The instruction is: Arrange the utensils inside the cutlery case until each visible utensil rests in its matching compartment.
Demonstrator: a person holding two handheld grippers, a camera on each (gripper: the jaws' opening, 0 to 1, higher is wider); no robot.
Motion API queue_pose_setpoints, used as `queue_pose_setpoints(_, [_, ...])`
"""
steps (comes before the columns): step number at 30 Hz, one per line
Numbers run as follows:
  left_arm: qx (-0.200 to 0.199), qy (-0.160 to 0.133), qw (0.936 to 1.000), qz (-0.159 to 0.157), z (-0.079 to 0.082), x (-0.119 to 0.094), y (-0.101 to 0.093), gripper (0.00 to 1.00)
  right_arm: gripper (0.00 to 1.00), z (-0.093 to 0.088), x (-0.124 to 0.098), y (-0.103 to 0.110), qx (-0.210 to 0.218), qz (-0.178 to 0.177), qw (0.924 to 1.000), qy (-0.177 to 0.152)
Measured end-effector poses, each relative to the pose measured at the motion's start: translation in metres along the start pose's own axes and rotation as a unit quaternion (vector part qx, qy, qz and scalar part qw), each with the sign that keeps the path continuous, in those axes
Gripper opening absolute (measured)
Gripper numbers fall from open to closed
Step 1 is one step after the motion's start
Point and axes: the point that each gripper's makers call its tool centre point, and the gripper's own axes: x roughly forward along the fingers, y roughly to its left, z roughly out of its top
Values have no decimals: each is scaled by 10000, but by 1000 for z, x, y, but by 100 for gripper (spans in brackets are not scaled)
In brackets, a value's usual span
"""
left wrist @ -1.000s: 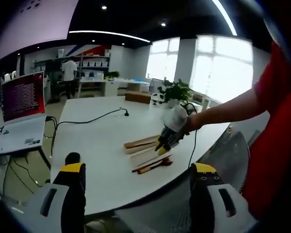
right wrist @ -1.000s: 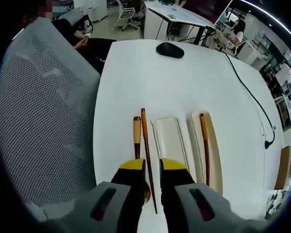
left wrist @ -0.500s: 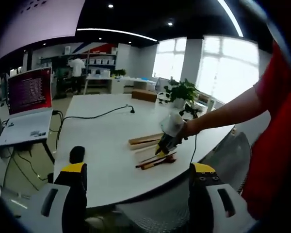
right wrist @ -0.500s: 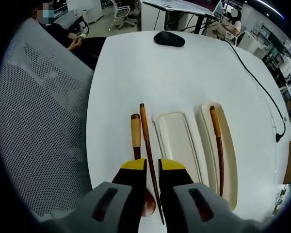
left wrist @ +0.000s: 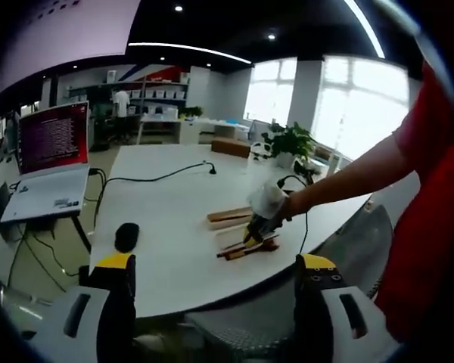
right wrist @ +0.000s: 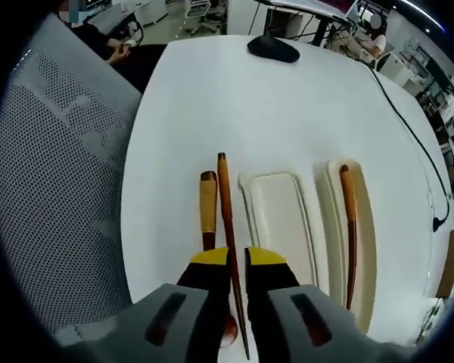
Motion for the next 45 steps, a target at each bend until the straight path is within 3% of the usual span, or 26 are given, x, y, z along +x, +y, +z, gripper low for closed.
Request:
queue_pose_setpoints(17, [-64,55,9998,201,-5,-5,6,88,4,5,9,0,-149,197,9996,148])
queue_pose_setpoints(24, [-89,55,9996,247,-9,-7,6,88,1,6,10,-1,32,219,9994,262])
queue_pose_setpoints(32, [-14,37,9998,193,-8,-7,1,87,1,7,10,1,-165,185,9991,333])
queue_pose_setpoints(35, [125,28,9998,176,-5,-8,-1,87,1,8,4,1,-335,116,9988,349])
queue_pose_setpoints(40, [-54,-108,9999,56,1,-7,-2,88,1,13,-9,-4,-296,48,9992,269])
queue_pose_setpoints(45, [89,-32,10000,-18,0,-3,-3,87,1,14,-18,-8,-205,-12,9996,213])
